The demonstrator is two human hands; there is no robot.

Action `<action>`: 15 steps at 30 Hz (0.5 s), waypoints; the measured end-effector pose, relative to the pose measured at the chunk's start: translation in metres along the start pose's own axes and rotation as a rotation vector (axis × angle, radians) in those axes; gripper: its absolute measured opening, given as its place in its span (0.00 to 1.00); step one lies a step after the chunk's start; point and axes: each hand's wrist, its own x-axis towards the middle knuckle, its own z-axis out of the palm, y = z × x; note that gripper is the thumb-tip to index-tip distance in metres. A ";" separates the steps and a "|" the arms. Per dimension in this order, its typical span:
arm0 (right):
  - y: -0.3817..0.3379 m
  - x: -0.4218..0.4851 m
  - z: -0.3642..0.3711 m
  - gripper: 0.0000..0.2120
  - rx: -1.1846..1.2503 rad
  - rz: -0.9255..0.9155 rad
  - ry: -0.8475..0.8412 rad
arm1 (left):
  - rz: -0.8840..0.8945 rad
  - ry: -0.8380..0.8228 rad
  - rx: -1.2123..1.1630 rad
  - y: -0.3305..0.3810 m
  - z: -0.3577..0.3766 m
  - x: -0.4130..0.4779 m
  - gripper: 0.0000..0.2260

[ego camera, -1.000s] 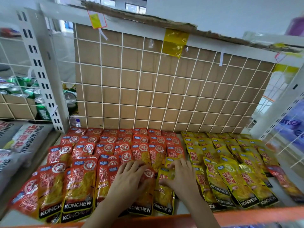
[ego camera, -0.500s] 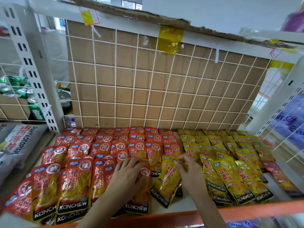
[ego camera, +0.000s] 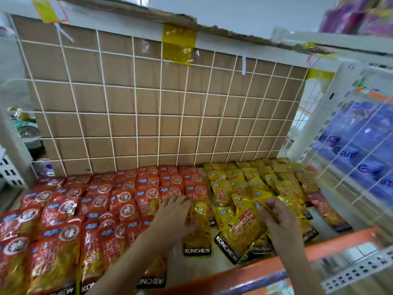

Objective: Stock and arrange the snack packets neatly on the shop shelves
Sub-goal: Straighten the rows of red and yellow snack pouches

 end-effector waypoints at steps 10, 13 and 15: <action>0.007 -0.003 -0.021 0.08 -0.023 0.029 0.070 | 0.026 0.110 -0.290 0.003 0.000 0.013 0.34; 0.005 -0.004 -0.022 0.07 -0.005 0.034 0.086 | 0.050 0.227 -0.526 0.002 -0.001 0.011 0.23; 0.006 -0.003 -0.023 0.06 0.000 0.045 0.086 | 0.065 0.259 -0.595 0.001 -0.002 0.009 0.19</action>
